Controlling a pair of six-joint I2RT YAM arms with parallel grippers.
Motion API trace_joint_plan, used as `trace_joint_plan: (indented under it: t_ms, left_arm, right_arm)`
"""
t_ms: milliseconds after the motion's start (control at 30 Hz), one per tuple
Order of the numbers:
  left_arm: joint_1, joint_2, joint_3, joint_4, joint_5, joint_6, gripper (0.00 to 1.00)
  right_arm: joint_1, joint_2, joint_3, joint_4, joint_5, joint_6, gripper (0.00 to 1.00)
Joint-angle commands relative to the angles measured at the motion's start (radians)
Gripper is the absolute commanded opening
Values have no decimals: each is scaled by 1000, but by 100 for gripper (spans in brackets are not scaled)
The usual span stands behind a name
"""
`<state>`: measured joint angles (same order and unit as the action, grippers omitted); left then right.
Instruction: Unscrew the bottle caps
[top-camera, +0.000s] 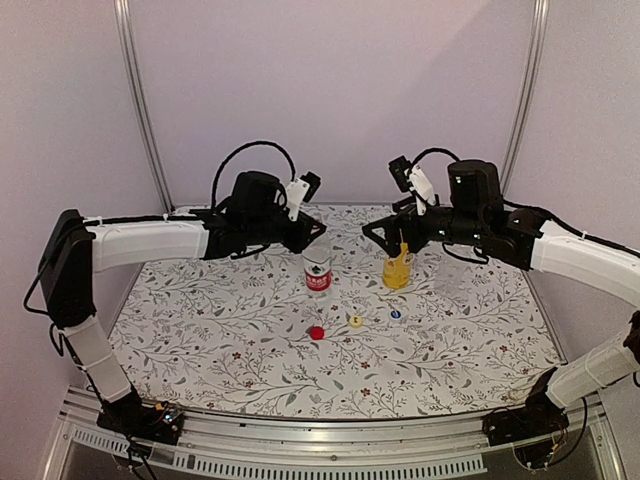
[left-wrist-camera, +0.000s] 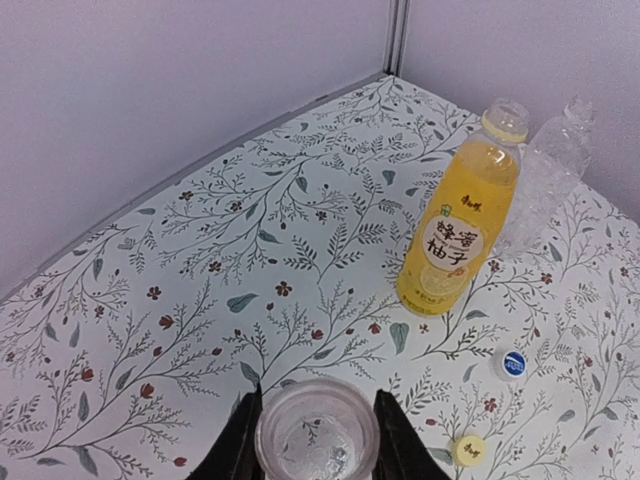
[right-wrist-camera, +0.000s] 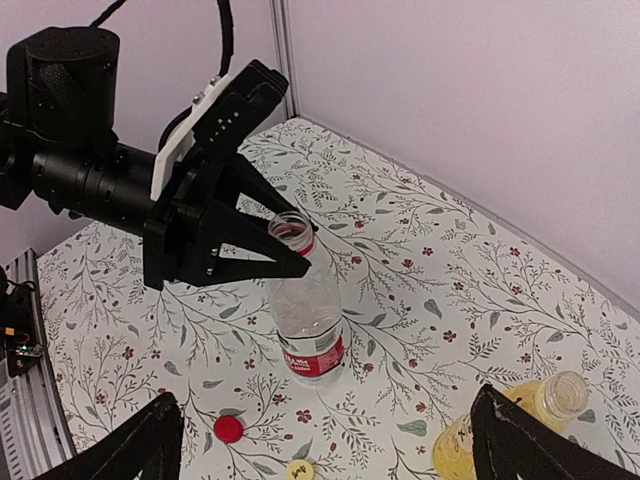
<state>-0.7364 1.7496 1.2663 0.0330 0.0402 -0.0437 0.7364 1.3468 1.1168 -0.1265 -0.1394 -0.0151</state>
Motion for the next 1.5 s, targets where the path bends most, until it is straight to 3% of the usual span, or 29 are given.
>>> trace_joint_plan:
  t_ms: [0,300,700,967,1233,1467]
  left_arm:
    - [-1,24,22,-30,-4,17,24]
    - [0,19,25,-30,-10,16,52]
    - [-3,-9,15,-31,-6,17,69]
    - [-4,-89,-29,-23,8,17,99]
    - [0,-240,-134,-2,-2,-20,100]
    - [37,-381,-216,-12,-140,-56,100]
  right_arm:
    - [-10,-7,-11,22,11,10,99]
    - [-10,2,-17,29,6,10,99]
    - [-16,2,-24,33,3,10,99]
    - [-21,-6,-23,32,0,10,99]
    - [-90,-16,4,-10,14,88,99]
    - [-189,-24,46,-70,83,175,99]
